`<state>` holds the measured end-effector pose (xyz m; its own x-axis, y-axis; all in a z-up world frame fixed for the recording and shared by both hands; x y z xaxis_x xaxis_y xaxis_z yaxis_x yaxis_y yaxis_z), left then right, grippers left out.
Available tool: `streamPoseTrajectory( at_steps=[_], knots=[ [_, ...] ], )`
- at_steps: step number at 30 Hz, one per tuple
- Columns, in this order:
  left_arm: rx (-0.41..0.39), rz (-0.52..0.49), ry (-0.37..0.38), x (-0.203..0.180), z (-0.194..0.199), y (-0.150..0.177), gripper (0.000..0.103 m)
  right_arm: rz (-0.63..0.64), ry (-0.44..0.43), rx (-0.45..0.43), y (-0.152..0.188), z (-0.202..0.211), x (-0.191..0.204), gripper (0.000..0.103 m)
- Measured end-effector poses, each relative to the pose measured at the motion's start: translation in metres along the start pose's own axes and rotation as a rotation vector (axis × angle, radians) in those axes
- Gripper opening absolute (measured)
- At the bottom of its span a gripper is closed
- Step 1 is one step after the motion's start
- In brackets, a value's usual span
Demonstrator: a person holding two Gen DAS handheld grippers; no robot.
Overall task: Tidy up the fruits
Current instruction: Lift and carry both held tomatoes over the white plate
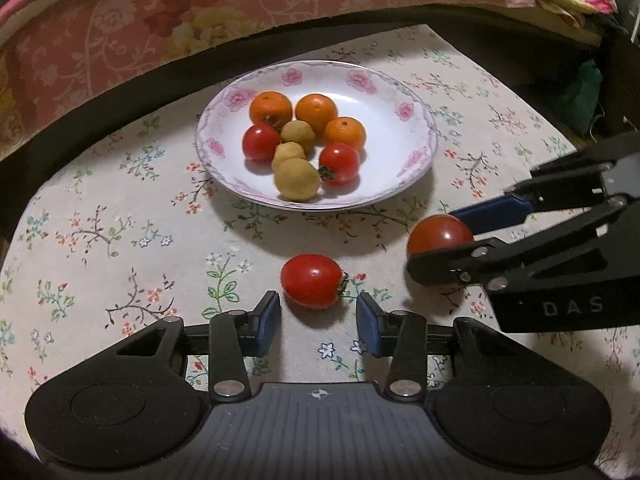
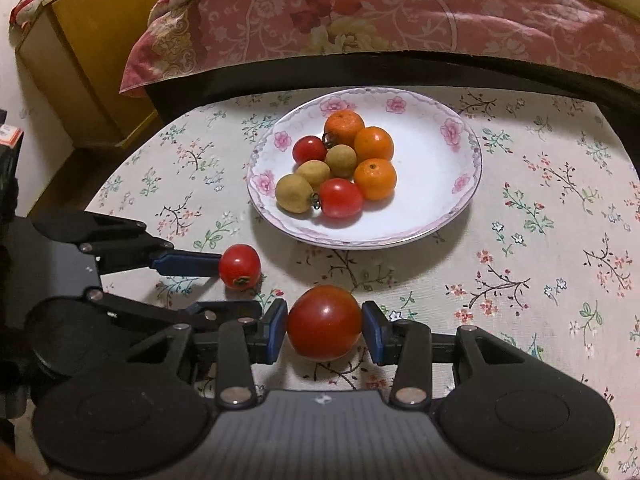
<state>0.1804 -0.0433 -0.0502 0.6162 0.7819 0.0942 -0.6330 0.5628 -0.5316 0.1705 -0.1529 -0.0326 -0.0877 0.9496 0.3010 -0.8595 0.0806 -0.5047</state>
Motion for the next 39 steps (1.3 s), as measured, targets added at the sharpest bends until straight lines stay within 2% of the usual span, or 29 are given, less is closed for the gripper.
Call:
streamPoseTrajectory(
  at_steps=[9,11,13,23,28,39],
  knots=[
    [-0.007,0.013,-0.024,0.003,-0.005,-0.003,0.053,-0.003,0.000,0.000,0.000,0.000,0.000,0.034],
    [-0.007,0.010,-0.030,0.002,-0.004,-0.003,0.051,-0.004,0.000,0.000,0.000,0.000,0.000,0.034],
    [-0.006,0.009,-0.037,0.002,-0.003,-0.003,0.044,-0.003,0.001,0.000,0.000,0.000,0.000,0.034],
    [-0.005,0.018,-0.050,0.004,0.001,-0.001,0.047,0.015,0.015,-0.005,0.000,-0.001,0.003,0.035],
    [0.000,0.003,-0.048,0.002,0.002,0.001,0.040,0.014,0.014,-0.004,0.000,-0.001,0.003,0.034],
    [-0.026,0.010,-0.042,0.000,0.010,-0.002,0.039,0.043,0.014,-0.032,-0.001,0.003,0.009,0.034]
  ],
)
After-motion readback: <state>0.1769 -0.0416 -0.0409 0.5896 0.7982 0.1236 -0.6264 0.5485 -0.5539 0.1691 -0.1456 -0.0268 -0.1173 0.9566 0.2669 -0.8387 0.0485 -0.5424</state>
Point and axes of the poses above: each gripper's, at about its wrist camera, not at the fingertips, and z roughly against the way its jaws point, x to its left, y to its underside, the point moved 4 cm from there along -z, roughly the way its jaws point, and after that the axes turned 10 degrees about -z, right-handed, at the moved point
